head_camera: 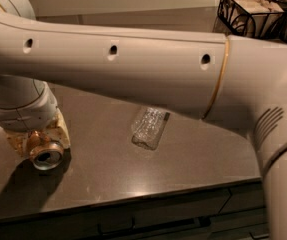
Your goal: Pick orange can
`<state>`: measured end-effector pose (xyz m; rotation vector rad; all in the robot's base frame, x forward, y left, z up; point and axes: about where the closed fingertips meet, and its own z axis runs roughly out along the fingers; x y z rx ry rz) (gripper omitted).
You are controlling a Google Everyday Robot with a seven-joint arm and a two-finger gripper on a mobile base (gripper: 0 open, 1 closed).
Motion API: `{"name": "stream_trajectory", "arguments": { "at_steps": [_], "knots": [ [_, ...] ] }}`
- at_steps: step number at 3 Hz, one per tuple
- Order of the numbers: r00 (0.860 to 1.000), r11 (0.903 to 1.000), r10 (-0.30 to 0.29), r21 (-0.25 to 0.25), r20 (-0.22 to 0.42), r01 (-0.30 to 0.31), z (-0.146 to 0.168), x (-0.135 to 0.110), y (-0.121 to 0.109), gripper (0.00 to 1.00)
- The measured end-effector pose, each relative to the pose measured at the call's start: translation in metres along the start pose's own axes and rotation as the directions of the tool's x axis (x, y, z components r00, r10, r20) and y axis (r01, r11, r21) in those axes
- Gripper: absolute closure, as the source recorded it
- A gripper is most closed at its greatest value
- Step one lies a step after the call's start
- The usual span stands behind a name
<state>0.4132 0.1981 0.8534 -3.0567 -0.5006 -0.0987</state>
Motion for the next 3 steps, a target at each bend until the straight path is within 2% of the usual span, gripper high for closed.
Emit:
{"name": "stream_trajectory", "arguments": {
  "at_steps": [1,2,3],
  "knots": [
    [0.997,0.9970,0.071,0.028,0.031,-0.072,-0.017,0.003,-0.012,0.88],
    [0.985,0.9823,0.159,0.090,0.059,-0.164,-0.046,0.018,-0.022,1.00],
    [0.975,0.9653,0.212,0.143,0.063,-0.219,-0.070,0.033,-0.031,1.00]
  ]
}}
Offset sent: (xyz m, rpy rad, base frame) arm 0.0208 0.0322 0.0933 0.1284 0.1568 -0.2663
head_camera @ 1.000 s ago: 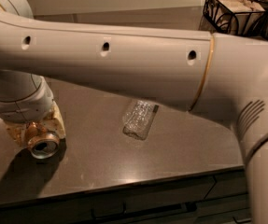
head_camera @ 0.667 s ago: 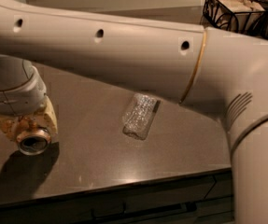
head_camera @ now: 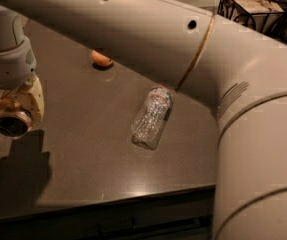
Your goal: Pick orange can
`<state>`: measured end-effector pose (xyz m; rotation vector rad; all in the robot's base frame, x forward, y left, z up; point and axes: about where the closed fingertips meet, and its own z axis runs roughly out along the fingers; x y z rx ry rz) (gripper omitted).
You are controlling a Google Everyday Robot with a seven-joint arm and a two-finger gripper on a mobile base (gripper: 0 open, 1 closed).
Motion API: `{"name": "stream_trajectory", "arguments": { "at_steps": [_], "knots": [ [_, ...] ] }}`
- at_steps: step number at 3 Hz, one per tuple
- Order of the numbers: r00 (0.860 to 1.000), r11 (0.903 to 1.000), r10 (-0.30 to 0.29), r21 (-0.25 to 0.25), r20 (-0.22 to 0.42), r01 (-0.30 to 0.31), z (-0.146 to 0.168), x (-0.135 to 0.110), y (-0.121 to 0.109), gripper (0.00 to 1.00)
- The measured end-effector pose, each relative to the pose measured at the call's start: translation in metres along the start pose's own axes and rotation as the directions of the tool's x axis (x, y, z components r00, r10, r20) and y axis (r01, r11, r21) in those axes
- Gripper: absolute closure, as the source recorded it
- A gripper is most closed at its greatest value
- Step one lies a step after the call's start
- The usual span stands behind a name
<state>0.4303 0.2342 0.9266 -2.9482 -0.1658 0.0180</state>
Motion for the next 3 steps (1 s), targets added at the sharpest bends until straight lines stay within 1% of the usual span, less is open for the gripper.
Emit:
{"name": "stream_trajectory", "arguments": {
  "at_steps": [1,2,3],
  "knots": [
    [0.999,0.9984,0.035,0.045,-0.017,-0.035,-0.021,0.016,-0.009,1.00],
    [0.992,0.9870,0.126,0.101,0.003,-0.125,-0.039,0.031,-0.007,1.00],
    [0.991,0.9821,0.134,0.135,-0.005,-0.132,-0.042,0.034,-0.014,1.00]
  ]
}}
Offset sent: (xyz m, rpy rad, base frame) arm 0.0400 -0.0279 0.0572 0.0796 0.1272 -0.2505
